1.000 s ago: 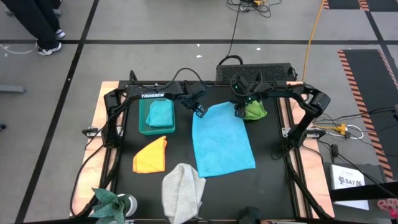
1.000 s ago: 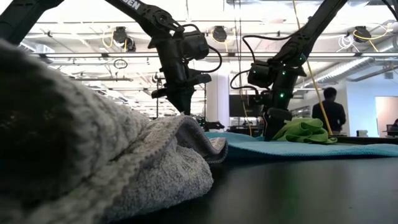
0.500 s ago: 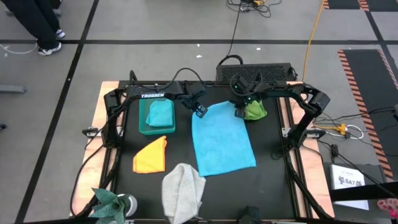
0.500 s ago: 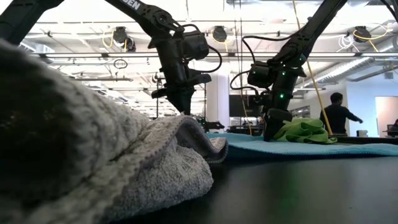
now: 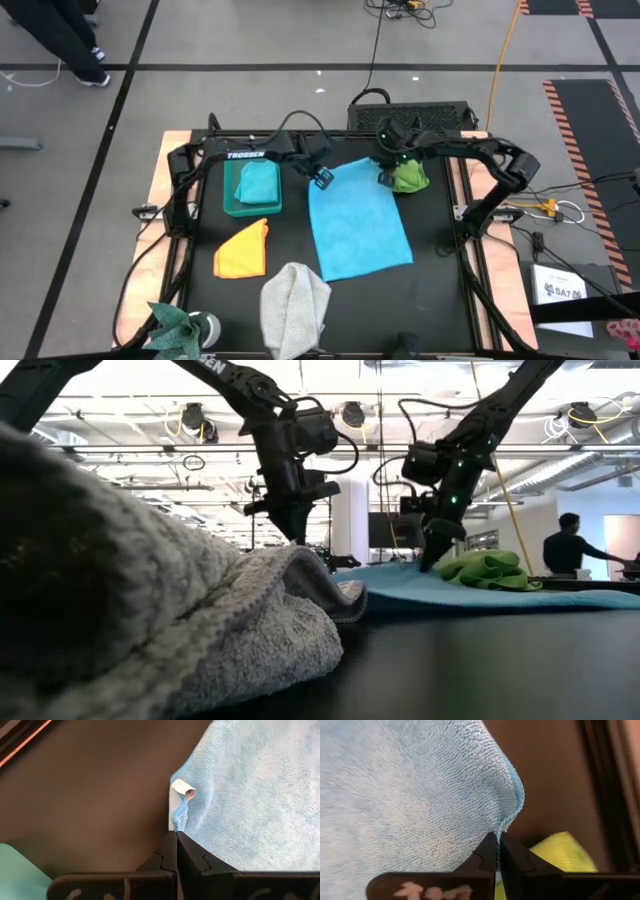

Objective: Fold microfiber towels
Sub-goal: Fold the blue microfiber towel

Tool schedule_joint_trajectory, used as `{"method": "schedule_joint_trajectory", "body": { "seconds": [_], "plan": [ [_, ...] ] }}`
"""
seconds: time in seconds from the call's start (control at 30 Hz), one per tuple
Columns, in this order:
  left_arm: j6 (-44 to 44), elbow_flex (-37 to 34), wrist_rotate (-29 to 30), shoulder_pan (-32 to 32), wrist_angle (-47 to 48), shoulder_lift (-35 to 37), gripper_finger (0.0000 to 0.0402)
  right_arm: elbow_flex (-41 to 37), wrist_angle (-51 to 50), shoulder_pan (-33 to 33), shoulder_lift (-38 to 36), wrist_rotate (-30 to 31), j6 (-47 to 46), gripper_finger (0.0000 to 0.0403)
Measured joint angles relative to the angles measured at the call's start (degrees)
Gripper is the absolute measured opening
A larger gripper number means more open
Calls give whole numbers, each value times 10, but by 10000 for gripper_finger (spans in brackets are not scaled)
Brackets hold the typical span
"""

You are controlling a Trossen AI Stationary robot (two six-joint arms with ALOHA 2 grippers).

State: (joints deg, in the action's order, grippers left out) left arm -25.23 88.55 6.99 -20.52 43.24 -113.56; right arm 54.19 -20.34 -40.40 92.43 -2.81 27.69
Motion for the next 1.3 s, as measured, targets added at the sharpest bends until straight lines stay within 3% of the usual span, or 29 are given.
{"method": "schedule_joint_trajectory", "body": {
  "seconds": [0.4, 0.6, 1.03, 1.3],
  "plan": [
    [-19, -1, 30, 40, 1, 4, 0, 0, -65, 10, -30, 0, -15, 1],
    [-33, -1, 66, 68, 2, 44, 0, 0, -69, 40, -55, 0, -15, 0],
    [-79, -1, 110, 140, 36, 60, 0, 0, -166, 126, -170, 2, -66, 0],
    [-118, 0, 94, 195, 36, 61, 0, 0, -274, 209, -216, 0, -129, 0]
  ]
}}
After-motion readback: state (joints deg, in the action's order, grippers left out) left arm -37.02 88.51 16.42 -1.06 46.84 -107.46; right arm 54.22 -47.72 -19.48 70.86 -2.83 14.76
